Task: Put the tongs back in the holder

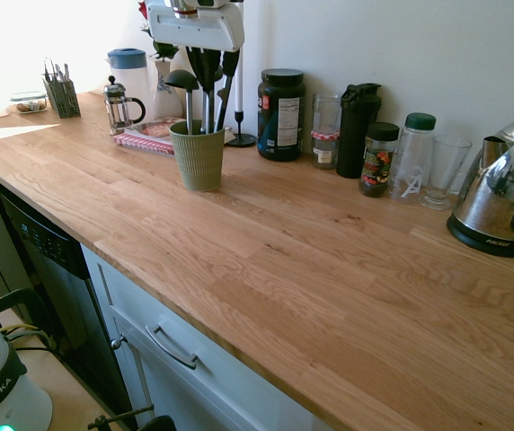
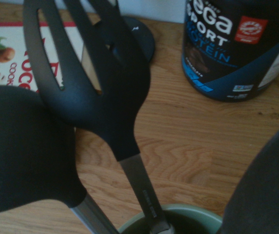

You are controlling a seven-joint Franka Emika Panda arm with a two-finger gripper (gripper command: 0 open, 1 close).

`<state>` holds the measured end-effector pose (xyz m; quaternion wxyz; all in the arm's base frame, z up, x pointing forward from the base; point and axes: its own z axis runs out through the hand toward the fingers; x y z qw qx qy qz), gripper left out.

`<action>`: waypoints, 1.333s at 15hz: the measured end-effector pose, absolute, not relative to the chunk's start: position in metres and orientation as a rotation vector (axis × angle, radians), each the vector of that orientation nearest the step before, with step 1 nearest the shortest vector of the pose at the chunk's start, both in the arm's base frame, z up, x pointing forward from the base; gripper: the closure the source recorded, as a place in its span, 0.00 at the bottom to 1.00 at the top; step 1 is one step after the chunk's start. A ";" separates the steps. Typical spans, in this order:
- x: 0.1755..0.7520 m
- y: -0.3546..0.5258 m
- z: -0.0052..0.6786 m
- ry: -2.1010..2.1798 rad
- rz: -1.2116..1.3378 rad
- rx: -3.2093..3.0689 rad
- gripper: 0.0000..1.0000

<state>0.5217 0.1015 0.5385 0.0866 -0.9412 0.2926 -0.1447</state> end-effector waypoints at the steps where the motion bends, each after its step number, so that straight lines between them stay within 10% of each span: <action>1: 0.519 0.106 0.537 0.836 -0.411 -2.827 0.00; 20: 0.524 0.112 0.556 0.673 -0.328 -2.860 0.00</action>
